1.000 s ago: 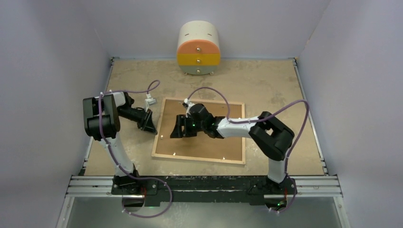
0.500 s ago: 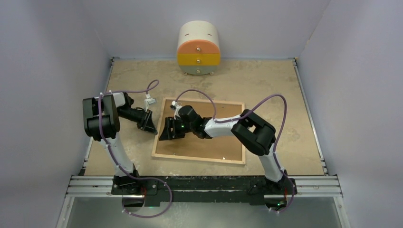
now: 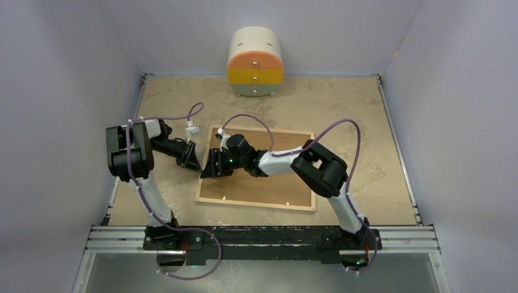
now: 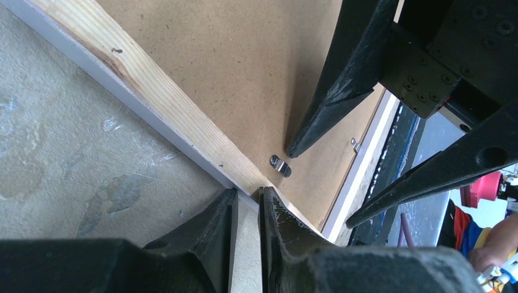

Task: Put the photo into the frame
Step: Install the photo frame at the center of the board.

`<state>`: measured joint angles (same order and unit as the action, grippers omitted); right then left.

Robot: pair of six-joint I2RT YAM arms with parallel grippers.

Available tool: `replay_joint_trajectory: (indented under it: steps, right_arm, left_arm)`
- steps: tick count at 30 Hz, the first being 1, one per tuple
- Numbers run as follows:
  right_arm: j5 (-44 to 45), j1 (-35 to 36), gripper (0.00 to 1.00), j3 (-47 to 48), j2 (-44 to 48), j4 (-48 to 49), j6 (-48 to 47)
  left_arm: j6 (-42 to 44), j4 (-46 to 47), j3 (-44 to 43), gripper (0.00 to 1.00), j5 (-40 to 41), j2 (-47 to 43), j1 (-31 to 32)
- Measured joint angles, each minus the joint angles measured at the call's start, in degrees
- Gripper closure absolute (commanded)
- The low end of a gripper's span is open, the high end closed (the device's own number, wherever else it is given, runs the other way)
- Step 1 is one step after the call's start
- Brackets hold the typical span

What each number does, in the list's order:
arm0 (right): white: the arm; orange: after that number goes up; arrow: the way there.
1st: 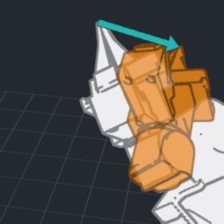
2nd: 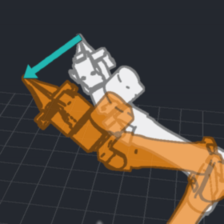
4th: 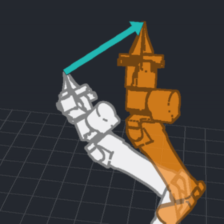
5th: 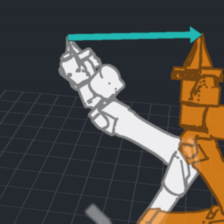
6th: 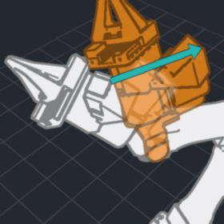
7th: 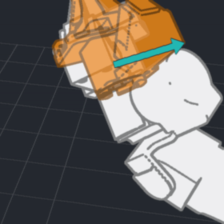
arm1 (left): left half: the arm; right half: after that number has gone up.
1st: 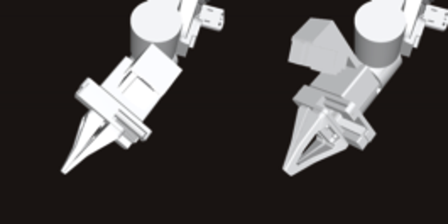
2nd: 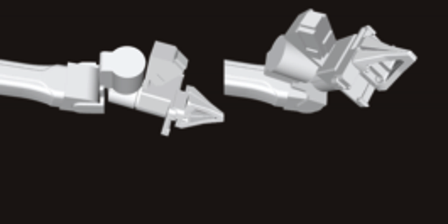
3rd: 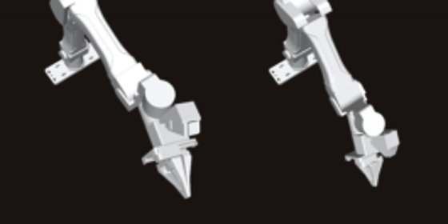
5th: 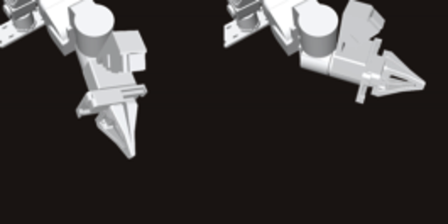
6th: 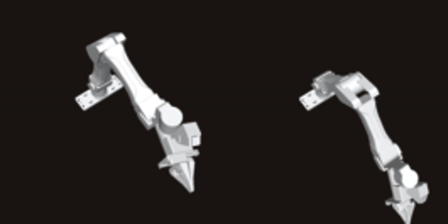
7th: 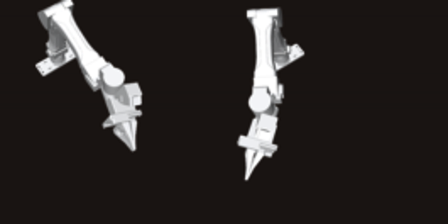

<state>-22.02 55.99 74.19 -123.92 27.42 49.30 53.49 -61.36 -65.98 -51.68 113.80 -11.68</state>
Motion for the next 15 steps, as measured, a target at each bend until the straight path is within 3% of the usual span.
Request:
replay_joint_trajectory:
  steps: [15]
  right_arm:
    - [-0.5,0.3,0.44,1.1,-1.4,1.1,2.6]
  left_arm:
    - [-0.5,0.4,0.3,0.8,0.0,-0.2,-0.1]
